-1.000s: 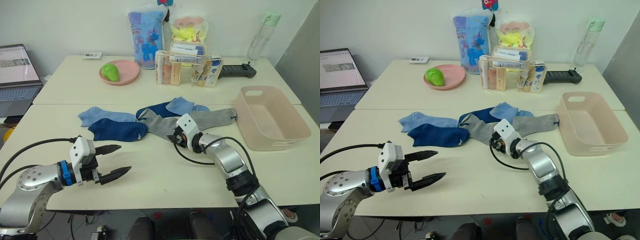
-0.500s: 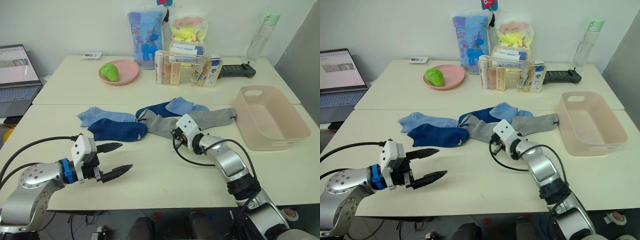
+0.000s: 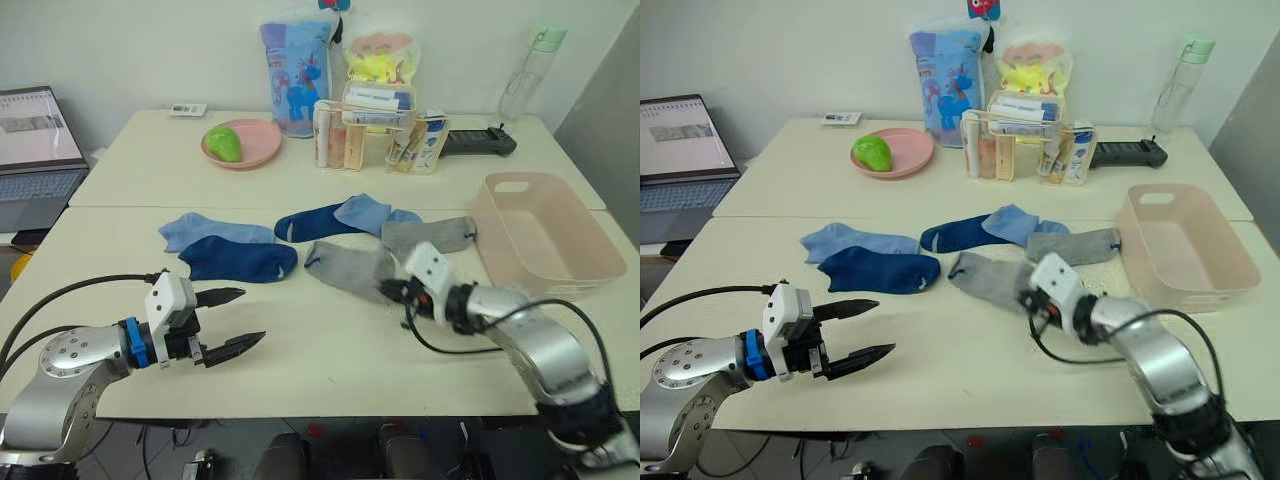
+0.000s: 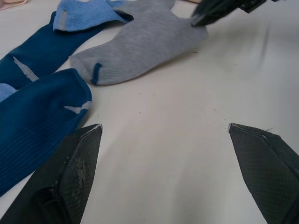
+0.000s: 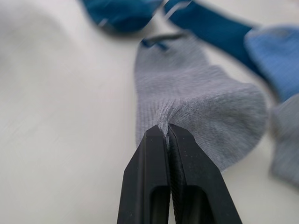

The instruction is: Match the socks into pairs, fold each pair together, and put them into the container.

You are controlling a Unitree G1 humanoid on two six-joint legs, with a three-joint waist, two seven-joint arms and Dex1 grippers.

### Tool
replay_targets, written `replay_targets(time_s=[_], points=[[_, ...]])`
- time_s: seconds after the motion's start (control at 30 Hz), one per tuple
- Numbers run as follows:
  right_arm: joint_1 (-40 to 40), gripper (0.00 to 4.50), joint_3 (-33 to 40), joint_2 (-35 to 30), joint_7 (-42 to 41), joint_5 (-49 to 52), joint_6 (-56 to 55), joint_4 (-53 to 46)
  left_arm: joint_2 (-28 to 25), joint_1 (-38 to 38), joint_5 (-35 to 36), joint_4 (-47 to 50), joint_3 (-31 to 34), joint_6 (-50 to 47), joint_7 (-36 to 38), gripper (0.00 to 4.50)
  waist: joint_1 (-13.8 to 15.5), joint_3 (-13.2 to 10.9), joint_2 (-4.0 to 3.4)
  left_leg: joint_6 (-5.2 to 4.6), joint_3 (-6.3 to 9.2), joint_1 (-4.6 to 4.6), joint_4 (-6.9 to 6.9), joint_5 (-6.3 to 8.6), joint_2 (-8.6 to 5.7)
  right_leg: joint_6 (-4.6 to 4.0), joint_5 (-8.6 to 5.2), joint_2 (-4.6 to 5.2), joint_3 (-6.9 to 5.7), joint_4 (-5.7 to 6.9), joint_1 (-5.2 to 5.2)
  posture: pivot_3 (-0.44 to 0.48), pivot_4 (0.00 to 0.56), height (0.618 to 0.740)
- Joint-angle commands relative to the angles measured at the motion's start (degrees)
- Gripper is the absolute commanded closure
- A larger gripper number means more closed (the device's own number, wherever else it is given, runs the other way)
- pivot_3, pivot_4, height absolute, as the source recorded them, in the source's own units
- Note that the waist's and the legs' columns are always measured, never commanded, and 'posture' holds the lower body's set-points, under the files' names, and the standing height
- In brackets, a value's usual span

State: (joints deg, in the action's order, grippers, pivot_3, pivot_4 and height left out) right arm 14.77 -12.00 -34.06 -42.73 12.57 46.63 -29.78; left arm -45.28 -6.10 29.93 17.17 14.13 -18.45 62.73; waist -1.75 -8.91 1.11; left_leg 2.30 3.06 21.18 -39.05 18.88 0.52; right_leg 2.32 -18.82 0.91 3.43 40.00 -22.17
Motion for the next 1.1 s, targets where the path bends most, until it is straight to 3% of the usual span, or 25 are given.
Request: replay_targets(time_s=[0.03,0.23,0.43,0.57,0.87,1.07,1.1], points=[[-4.6,4.48,1.4,-5.4,-4.3,2.7,-0.6,-5.6,-0.9,0.2,-0.3,1.0,-0.5,0.9,0.9,0.0,0.0,0.0,0.01,0.0,0.0,-0.01,0.0,0.0,-0.01,0.0,0.0,0.01,0.0,-0.01,0.03,0.0,0.15,0.703],[-12.0,4.48,7.8,-14.2,-6.9,3.7,-4.1,-5.2,-2.8,-0.1,-2.2,0.7,-1.8,2.8,3.7,0.0,-0.2,0.0,0.01,-0.01,-0.01,-0.07,-0.02,-0.01,-0.02,-0.02,0.01,0.0,0.0,-0.01,0.11,0.0,0.15,0.703],[-11.1,4.48,9.2,-14.5,-5.0,3.5,-3.5,-3.2,-2.4,3.2,-8.7,-1.2,-7.5,10.6,4.6,0.0,0.0,0.0,0.02,-0.01,-0.02,-0.11,-0.01,-0.01,-0.02,-0.02,0.01,-0.01,0.0,-0.04,0.17,0.0,0.15,0.703],[-11.4,3.46,11.2,-12.2,-1.6,3.4,-3.1,-3.1,-1.0,7.0,-11.0,-1.5,-11.3,13.3,4.0,0.0,0.2,0.0,0.03,-0.01,0.0,-0.08,-0.02,-0.01,-0.05,-0.01,0.01,0.0,-0.01,-0.05,0.17,0.0,0.15,0.703],[-17.5,0.29,21.8,-13.5,-5.7,9.3,-8.4,-8.9,4.9,17.7,-22.0,-9.4,-22.5,24.1,2.1,0.0,0.2,0.0,0.03,-0.02,-0.01,-0.07,-0.04,-0.01,-0.08,-0.01,0.01,-0.01,-0.01,-0.05,0.21,0.0,0.15,0.703],[-21.4,0.29,21.3,-16.8,-7.2,7.3,-12.9,-10.3,8.9,27.5,-31.4,-23.0,-29.6,34.1,0.3,0.0,0.1,0.0,0.02,-0.04,-0.07,-0.1,-0.06,-0.02,-0.1,-0.01,0.01,-0.03,-0.16,-0.03,0.21,0.0,0.15,0.703],[-22.2,0.26,21.2,-16.9,-7.4,7.6,-13.0,-11.0,10.0,29.3,-33.2,-26.2,-30.7,36.2,-0.7,0.18,0.2,0.0,0.02,-0.04,-0.05,-0.1,-0.07,-0.02,-0.1,-0.01,0.01,-0.03,-0.19,-0.03,0.21,0.0,0.15,0.703]])
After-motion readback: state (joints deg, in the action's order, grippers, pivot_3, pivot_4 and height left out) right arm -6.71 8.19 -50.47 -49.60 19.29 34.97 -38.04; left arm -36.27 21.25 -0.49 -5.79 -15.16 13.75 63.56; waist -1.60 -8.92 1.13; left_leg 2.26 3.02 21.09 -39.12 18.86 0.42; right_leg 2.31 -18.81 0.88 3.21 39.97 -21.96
